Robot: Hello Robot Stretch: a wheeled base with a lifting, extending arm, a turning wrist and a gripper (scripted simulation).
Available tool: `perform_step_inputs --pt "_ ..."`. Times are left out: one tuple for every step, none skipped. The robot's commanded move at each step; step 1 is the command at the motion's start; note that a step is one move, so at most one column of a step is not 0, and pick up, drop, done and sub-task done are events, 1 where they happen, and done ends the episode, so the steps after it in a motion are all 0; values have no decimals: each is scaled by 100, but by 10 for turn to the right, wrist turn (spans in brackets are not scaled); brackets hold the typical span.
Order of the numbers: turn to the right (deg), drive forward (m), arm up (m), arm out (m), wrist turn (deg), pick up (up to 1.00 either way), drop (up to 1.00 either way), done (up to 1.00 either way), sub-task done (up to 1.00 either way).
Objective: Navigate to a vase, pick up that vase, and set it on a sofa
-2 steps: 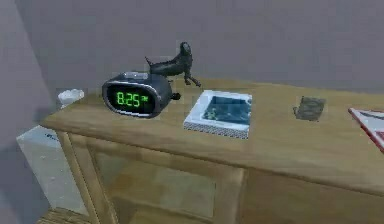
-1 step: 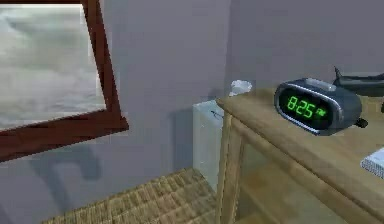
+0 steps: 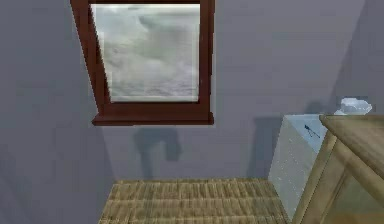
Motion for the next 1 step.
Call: perform_step_inputs --pt "0 65 0 0 0 0 0 0 0"
